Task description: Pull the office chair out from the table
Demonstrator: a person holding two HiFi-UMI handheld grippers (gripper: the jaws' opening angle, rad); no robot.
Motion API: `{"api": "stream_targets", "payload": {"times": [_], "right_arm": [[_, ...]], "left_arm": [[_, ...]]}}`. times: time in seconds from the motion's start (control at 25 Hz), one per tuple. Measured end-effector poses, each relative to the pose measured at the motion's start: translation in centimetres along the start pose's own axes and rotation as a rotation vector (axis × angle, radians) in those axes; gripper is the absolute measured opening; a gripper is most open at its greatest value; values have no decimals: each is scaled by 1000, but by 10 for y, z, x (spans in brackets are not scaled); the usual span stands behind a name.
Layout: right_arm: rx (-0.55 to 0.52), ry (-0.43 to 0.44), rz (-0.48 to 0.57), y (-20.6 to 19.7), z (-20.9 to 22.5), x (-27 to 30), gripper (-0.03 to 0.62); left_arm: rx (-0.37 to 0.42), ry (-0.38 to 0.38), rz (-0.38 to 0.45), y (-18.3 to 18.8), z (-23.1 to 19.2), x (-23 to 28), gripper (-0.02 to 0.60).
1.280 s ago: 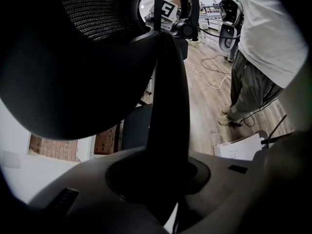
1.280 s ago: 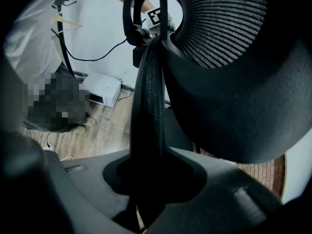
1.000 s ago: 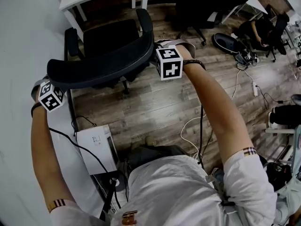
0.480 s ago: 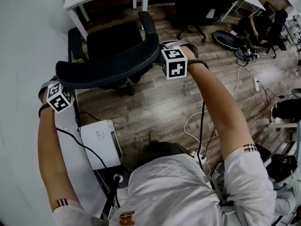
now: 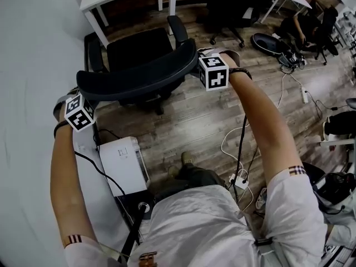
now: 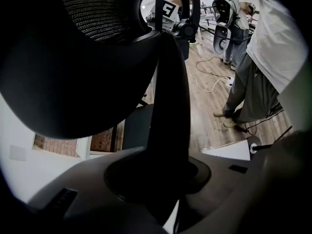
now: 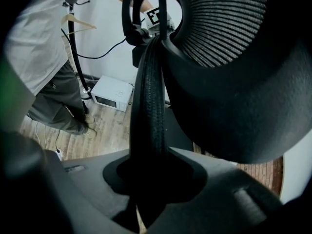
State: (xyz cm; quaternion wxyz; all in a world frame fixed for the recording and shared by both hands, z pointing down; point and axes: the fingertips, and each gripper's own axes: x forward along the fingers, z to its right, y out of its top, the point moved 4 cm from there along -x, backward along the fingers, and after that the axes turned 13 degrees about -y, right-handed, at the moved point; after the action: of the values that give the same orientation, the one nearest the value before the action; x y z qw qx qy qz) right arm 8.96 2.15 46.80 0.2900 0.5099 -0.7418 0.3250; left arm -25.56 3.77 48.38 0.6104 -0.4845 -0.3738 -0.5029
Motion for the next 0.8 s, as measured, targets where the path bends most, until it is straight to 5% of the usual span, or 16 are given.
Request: {"api": "stream_targets", "payload": {"times": [0.8], "right_arm": [[-1,-39,-9,-7,10,-14,225]], "left_arm": [[3,35,-56,1,2,-18,190]]}}
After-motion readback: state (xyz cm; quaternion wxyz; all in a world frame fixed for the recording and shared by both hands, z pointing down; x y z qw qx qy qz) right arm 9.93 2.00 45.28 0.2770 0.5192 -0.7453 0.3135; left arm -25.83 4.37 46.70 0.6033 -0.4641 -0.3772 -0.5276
